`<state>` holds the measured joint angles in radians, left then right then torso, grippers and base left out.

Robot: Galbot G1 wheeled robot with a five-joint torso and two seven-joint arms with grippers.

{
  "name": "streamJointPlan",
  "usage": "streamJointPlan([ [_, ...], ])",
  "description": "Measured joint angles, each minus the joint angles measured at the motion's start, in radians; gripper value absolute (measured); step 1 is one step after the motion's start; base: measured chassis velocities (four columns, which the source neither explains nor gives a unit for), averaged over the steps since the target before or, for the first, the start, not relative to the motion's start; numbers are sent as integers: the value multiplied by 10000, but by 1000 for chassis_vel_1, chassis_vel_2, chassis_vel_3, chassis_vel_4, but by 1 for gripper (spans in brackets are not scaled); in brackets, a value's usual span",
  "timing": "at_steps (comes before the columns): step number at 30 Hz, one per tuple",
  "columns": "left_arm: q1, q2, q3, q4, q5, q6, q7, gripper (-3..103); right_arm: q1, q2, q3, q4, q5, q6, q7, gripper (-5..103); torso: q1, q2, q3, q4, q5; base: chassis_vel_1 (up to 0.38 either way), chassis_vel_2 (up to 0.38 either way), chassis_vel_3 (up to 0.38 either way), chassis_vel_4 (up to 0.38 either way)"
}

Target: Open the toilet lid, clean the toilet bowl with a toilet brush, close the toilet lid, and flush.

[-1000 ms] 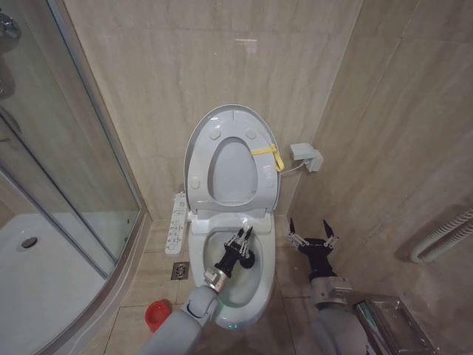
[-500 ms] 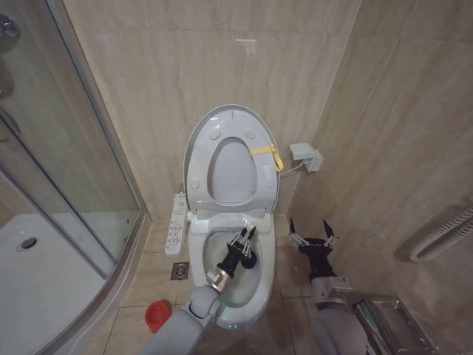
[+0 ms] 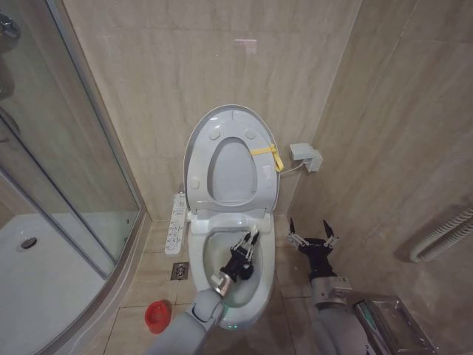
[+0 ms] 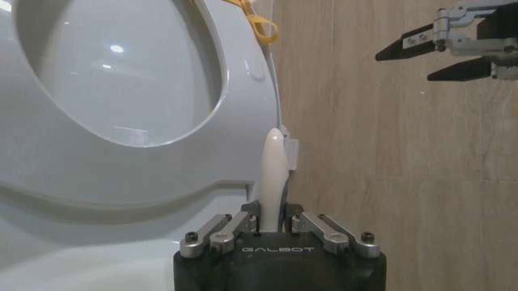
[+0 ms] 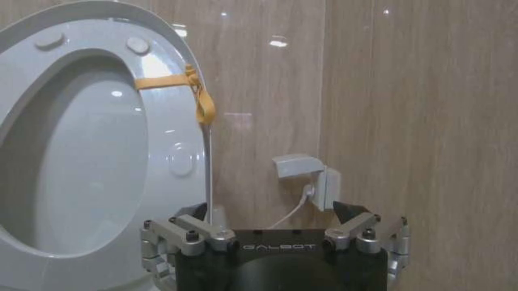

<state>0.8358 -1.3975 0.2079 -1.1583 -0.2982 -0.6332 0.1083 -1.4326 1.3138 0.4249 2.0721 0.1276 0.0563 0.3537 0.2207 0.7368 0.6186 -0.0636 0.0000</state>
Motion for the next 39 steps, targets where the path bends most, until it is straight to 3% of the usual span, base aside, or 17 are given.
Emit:
streamJointPlan([
  [7, -143, -25, 38, -484, -263, 17, 1, 19, 0, 0, 0, 0, 0, 0, 1, 100, 0, 0, 0, -9, -1, 0, 0, 0, 0],
  [13, -237, -108, -119, 314, -44, -86, 82, 19, 0, 0, 0, 0, 0, 0, 0, 100, 0, 0, 0, 0, -1, 0, 0, 0, 0],
  [20, -358, -86, -52, -379, -137, -25, 61, 19, 0, 0, 0, 0, 0, 0, 0, 100, 0, 0, 0, -7, 0, 0, 0, 0, 0],
  [26, -403, -209, -22, 311, -1, -28, 66, 19, 0, 0, 0, 0, 0, 0, 1, 100, 1, -1, 1, 0, 1, 0, 0, 0, 0],
  [32, -367, -178, 151, -311, -100, -10, 51, 19, 0, 0, 0, 0, 0, 0, 1, 100, 0, 0, 0, -7, 0, 0, 0, 0, 0],
  [39, -399, -238, 34, 435, 176, -39, 71, 19, 0, 0, 0, 0, 0, 0, 0, 100, 1, -1, 1, -1, 0, 0, 0, 0, 0],
])
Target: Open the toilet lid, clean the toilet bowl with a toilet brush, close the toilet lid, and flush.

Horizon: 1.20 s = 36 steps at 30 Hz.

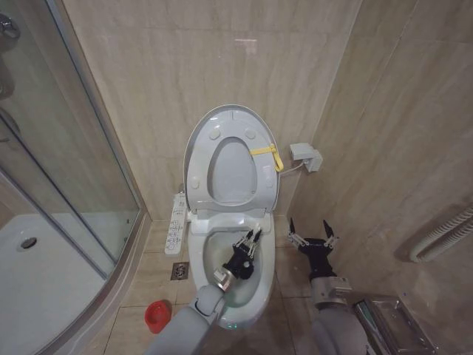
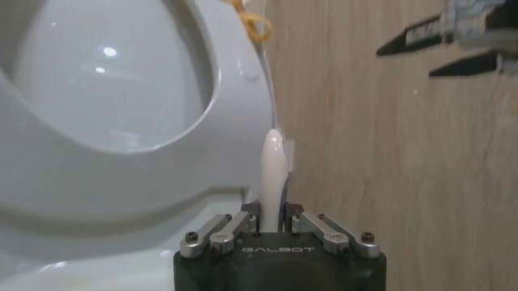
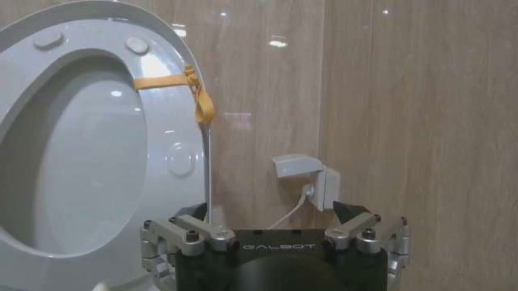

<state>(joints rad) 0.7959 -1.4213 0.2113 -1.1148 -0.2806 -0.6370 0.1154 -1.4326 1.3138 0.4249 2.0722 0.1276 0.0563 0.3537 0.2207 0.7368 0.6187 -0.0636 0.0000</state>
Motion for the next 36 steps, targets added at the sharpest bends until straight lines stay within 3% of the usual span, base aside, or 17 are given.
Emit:
streamJointPlan([
  [5, 143, 160, -37, -691, -57, -24, 32, 19, 0, 0, 0, 0, 0, 0, 0, 100, -1, 1, -1, -5, -1, 0, 0, 0, 0],
  [13, 276, 227, -255, -43, 106, -202, 101, 19, 0, 0, 0, 0, 0, 0, 0, 100, 0, 0, -1, 0, -1, 0, 0, 0, 0],
  [19, 281, 215, -32, -942, -76, -187, 27, 19, 0, 0, 0, 0, 0, 0, 0, 100, -1, 1, -1, -6, -1, 0, 0, 0, 0],
  [22, 277, 165, 92, -866, -118, -204, 44, 19, 0, 0, 0, 0, 0, 0, 1, 100, -1, 1, -1, -5, 0, 0, 0, 0, 0],
  [27, 57, -21, -70, 209, -105, -253, 62, 19, 0, 0, 0, -1, 0, 0, 1, 100, 0, 0, -1, -1, 0, 0, 0, 0, 0],
  [32, 49, 141, -74, -401, -131, -247, 66, 19, 0, 0, 0, 0, 0, 0, 0, 100, 0, 1, -1, -3, 0, 0, 0, 0, 0],
  [36, 1, -6, -47, -166, -141, -239, 74, 19, 0, 0, 0, 0, 0, 0, 1, 100, -1, 1, -1, -5, -1, 0, 0, 0, 0],
])
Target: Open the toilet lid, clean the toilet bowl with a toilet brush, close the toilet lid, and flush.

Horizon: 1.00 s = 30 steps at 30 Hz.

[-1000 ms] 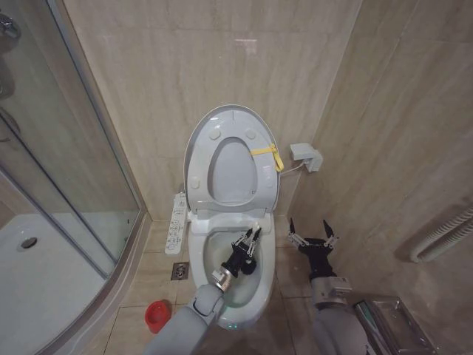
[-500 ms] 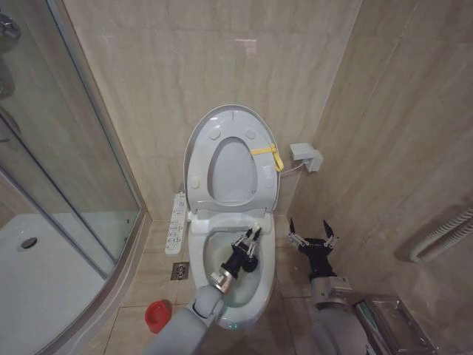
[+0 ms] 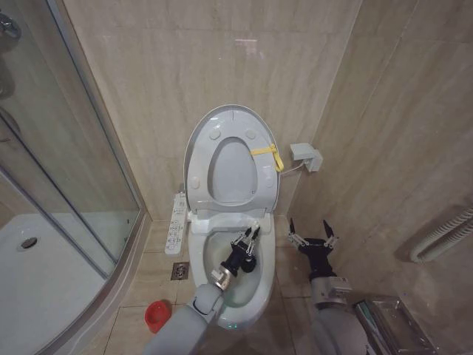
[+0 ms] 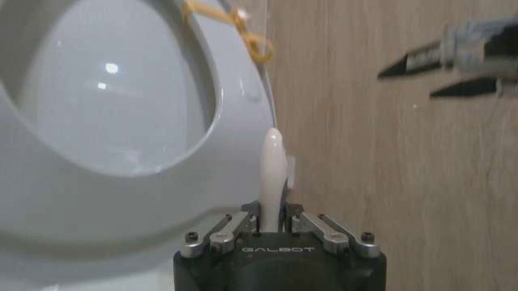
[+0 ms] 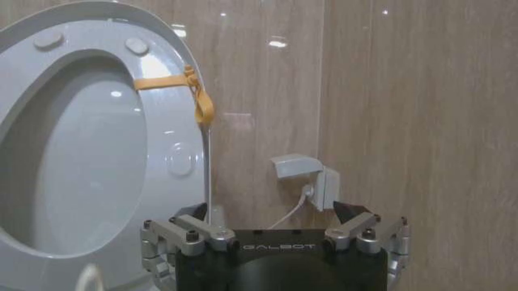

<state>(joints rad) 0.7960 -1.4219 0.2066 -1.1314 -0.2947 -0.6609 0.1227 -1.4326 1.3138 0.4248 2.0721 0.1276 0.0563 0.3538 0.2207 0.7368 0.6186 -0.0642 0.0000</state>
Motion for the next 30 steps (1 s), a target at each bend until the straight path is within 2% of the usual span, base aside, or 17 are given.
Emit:
streamJointPlan([
  [4, -38, -49, -147, 626, 14, 19, 13, 19, 0, 0, 1, 0, 0, 0, 0, 100, 0, 0, 0, 3, 0, 0, 0, 0, 0],
  [7, -13, 23, -259, 596, 144, -25, 1, 19, 0, 0, 0, 0, 0, 0, -1, 100, 0, -1, 0, 3, -1, 0, 0, 0, 0],
  [9, 120, 148, -445, 170, 813, -369, 12, 19, 0, 0, 0, 0, 0, 0, -1, 100, 1, -1, 1, 3, 0, 0, 0, 0, 0],
  [11, 246, 202, -527, -186, 1092, -467, -9, 19, 0, 1, 0, 0, 0, 0, 0, 100, 0, 0, 0, 2, 1, 0, 0, 0, 0],
  [14, 435, 204, -624, -629, 1287, -440, -154, 19, 0, 0, 0, 0, 0, 0, -1, 100, 1, -1, 1, 2, 0, 0, 0, 0, 0],
  [17, 719, -30, -866, -1157, 1633, -252, -661, 19, 0, 1, 0, 0, 0, 0, -1, 100, 0, -1, 0, 2, -1, 0, 0, 0, 0],
  [19, 803, -85, -899, -1308, 1731, -232, -773, 19, 0, 0, 0, 0, 0, 0, -1, 100, 0, 0, 0, 1, -1, 0, 0, 0, 0],
  [22, 999, -119, -919, -1696, 2142, -266, -874, 19, 0, 0, 0, -1, 0, 0, 0, 100, 0, -1, 0, 1, 0, 0, 0, 0, 0],
  [24, 1150, -81, -899, -1994, 2813, -501, -878, 19, 0, 0, 0, -1, 0, 0, 0, 100, 0, 0, 0, 3, 1, 0, 0, 0, 0],
  [30, 1332, -28, -714, -2224, 3063, -684, -866, 19, 0, 0, 0, -1, 0, 0, 0, 100, 0, 0, 0, 2, 0, 0, 0, 0, 0],
])
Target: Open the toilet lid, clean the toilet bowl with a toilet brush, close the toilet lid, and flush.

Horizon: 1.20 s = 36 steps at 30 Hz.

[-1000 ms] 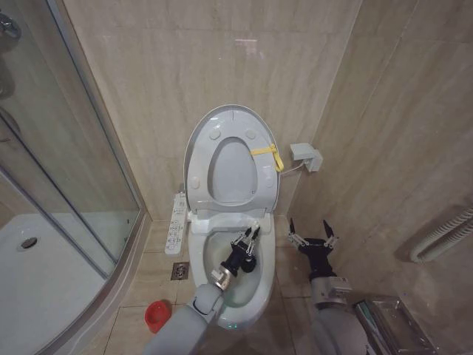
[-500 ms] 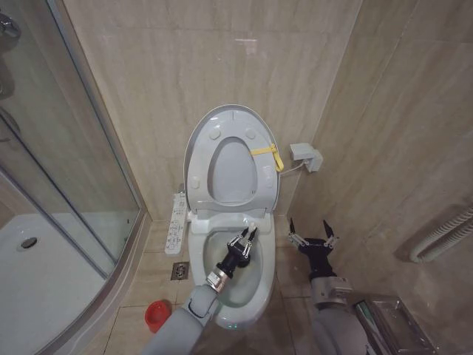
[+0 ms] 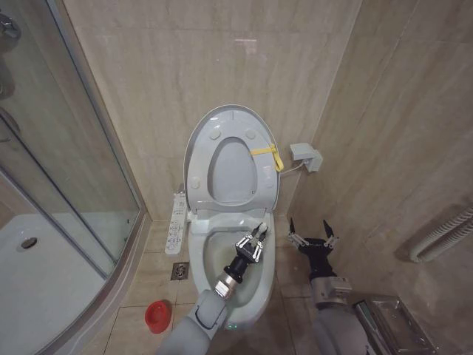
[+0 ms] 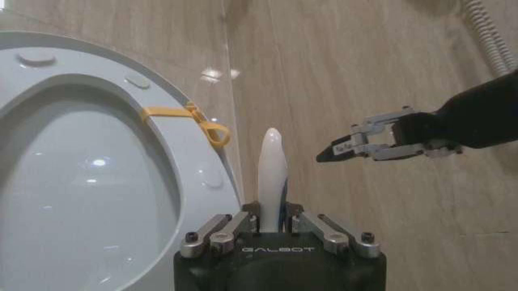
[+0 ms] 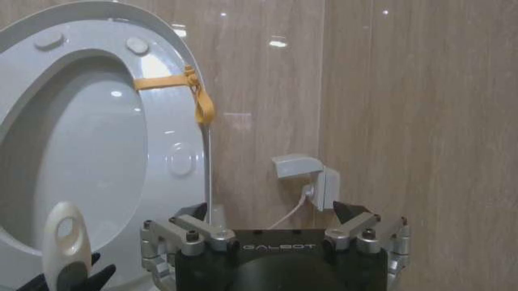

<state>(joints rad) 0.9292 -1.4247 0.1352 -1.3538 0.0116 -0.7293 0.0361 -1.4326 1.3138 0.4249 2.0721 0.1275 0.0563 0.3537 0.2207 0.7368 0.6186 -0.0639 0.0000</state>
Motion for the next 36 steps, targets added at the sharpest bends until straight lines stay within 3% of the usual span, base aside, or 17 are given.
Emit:
streamJointPlan([
  [5, -213, 17, 73, 527, -529, -85, 184, 19, 0, 0, 0, 0, 0, 0, -1, 100, 0, 0, 0, 0, 0, 0, 0, 0, 0],
  [8, -567, 41, 234, 1048, -1533, 165, 347, 19, 0, 0, 0, 0, 0, 0, -1, 100, 0, 0, 0, 2, 1, 0, 0, 0, 0],
  [9, -567, 41, 234, 1048, -1533, 165, 347, 19, 0, 0, 0, 0, 0, 0, -1, 100, 0, 0, 0, 2, 1, 0, 0, 0, 0],
  [12, -858, 95, 622, 1316, -2744, 556, 529, 19, 0, 0, 0, 0, 0, 0, 0, 100, 0, 0, 0, 0, 0, 0, 0, 0, 0],
  [15, -1000, 106, 851, 1527, -3198, 697, 638, 19, 0, 0, 0, 0, 0, 0, 0, 100, 0, 0, 0, 0, 0, 0, 0, 0, 0],
  [28, -1472, 297, 849, 2034, -3014, 431, 1051, 19, 0, 0, 0, 0, 1, 0, 0, 100, 0, 0, 0, 0, -1, 0, 0, 0, 0],
  [33, -1796, 67, 909, 2630, -2780, 92, 1271, 19, 0, 0, 0, 0, 0, 0, 0, 100, 0, 0, 0, -1, -1, 0, 0, 0, 0],
  [36, -1964, -187, 1076, 2993, -3115, -45, 1486, 19, 0, 0, 0, 0, 0, 0, 0, 100, 0, 0, 0, -2, 0, 0, 0, 0, 0],
])
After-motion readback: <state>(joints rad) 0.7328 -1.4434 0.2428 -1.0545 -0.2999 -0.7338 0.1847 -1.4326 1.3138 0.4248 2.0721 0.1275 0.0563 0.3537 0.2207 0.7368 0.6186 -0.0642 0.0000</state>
